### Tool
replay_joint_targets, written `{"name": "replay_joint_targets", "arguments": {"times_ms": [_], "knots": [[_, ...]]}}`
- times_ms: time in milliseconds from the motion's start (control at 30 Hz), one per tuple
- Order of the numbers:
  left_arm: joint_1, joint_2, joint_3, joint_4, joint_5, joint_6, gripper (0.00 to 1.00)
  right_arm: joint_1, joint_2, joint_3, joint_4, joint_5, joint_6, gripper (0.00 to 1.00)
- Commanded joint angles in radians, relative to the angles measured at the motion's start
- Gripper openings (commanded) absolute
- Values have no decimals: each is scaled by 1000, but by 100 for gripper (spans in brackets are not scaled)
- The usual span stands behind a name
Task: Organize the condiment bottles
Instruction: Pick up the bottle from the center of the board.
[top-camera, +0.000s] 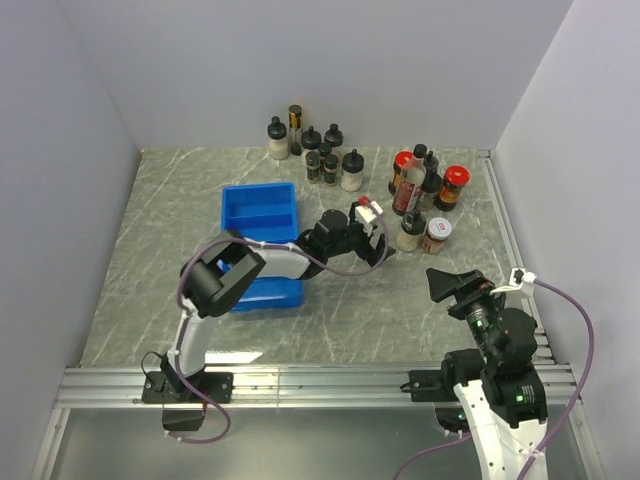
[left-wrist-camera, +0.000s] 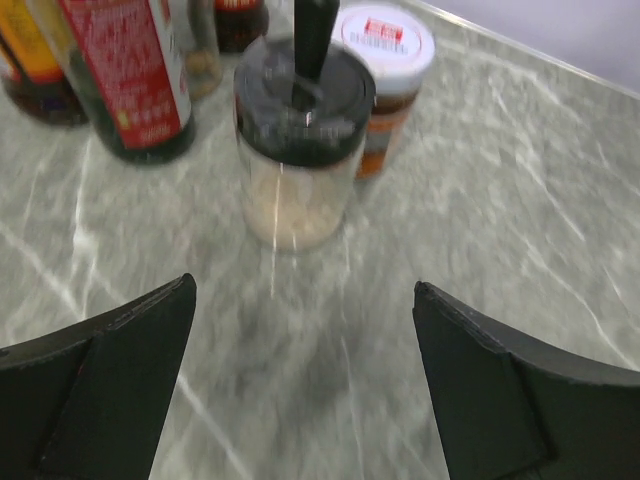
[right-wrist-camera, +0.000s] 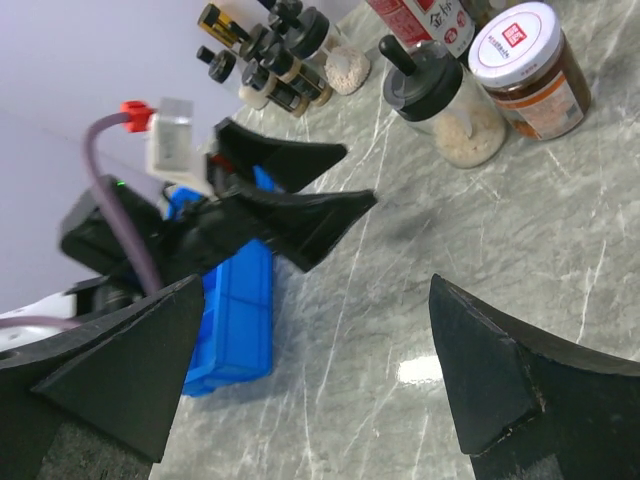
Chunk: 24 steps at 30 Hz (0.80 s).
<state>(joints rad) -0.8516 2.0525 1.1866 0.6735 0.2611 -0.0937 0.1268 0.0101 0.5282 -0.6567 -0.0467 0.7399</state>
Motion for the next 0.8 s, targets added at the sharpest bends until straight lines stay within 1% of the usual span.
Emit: {"name": "replay_joint_targets", "arguments": {"times_ms": [0, 100, 200, 333, 467, 700, 733, 767], "knots": [[-12, 58, 103, 179, 6, 15, 96, 5, 10, 47, 5, 22, -8, 100], [-26, 113, 175, 163, 1, 25, 97, 5, -4, 41, 5, 28, -8, 100], [-33, 152, 199, 219, 33, 43, 96, 4, -4, 35, 6, 21, -4, 100], [-37, 207, 300, 123, 82, 57, 95, 5, -4, 41, 0, 15, -11, 100], [-35, 253, 393, 58, 101, 77, 95, 5, -4, 61, -12, 19, -25, 100], [-35, 320, 502, -15, 83, 83, 94, 7, -4, 69, -26, 31, -40, 100], [-35, 325, 507, -20, 82, 83, 94, 5, -30, 66, -24, 28, -40, 100], [-37, 327, 513, -22, 76, 116, 94, 5, -32, 64, -23, 27, -37, 100]]}}
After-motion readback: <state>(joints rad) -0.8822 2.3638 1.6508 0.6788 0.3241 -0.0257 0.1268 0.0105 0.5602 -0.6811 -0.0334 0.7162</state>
